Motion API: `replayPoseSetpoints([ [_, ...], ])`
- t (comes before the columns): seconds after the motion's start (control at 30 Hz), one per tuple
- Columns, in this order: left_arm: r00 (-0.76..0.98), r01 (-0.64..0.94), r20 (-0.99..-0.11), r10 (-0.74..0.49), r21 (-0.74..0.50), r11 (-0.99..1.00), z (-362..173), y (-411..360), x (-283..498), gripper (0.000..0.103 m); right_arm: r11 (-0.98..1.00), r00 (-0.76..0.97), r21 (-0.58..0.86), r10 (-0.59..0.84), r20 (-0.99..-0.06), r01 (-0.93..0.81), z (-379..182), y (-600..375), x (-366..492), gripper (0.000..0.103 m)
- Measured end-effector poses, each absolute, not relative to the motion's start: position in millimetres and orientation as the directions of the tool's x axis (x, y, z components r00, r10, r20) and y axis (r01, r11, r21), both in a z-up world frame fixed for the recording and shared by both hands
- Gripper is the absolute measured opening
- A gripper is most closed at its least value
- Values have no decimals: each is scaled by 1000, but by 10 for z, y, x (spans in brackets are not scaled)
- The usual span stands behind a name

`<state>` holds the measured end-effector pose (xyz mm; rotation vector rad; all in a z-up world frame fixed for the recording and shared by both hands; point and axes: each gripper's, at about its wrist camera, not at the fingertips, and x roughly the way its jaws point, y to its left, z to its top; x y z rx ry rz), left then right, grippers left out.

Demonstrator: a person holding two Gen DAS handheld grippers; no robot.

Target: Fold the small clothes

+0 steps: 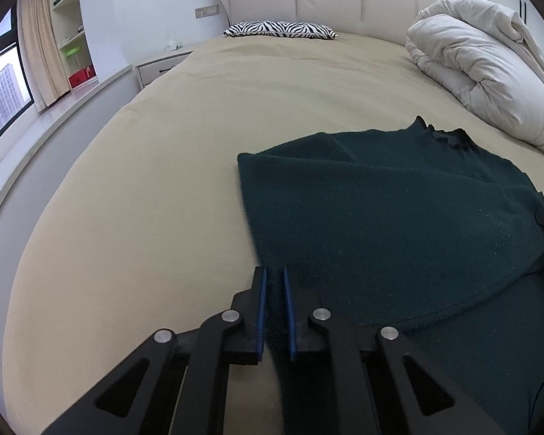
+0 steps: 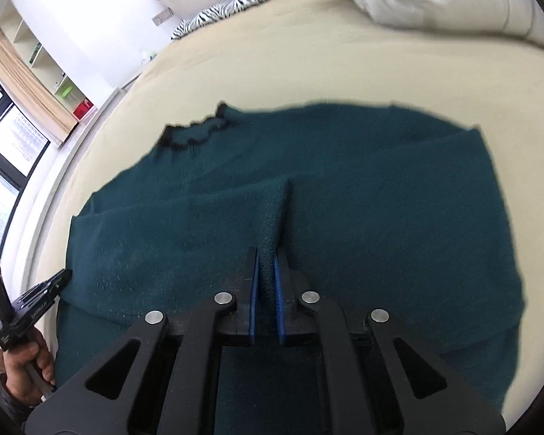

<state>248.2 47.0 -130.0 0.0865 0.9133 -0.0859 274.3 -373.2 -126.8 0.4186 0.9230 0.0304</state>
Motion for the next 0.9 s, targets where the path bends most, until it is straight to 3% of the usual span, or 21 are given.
replayPoseSetpoints([
  [0.17,609,100,-792,-33,35,994,-1339,520,2505,11,916,545,366,226,-808,162,-1497,-3718,2815,6],
  [0.3,611,104,-791,-26,47,994,-1350,513,2512,11,884,569,429,261,-780,183,-1528,-3796,2773,6],
  [0.4,624,97,-781,6,86,992,-1345,462,2491,18,888,574,420,248,-781,188,-1458,-3773,2734,7],
  [0.47,638,91,-769,38,125,988,-1304,434,2464,35,893,571,414,250,-782,176,-1537,-3775,2756,9],
  [0.57,656,79,-755,26,102,992,-1171,516,2335,52,834,588,515,318,-744,200,-1562,-3942,2680,9],
  [0.63,661,73,-751,9,76,994,-1064,610,2180,52,823,598,515,293,-746,239,-1469,-3996,2552,20],
  [0.7,674,53,-739,6,56,997,-963,696,1980,52,839,637,485,236,-734,248,-1320,-4026,2350,38],
  [0.8,666,40,-744,-43,-21,999,-846,876,1570,53,830,691,505,222,-688,237,-1113,-4090,1911,45],
  [0.9,637,45,-762,-115,-111,993,-845,1008,1150,56,823,719,523,223,-658,223,-985,-4133,1425,45],
])
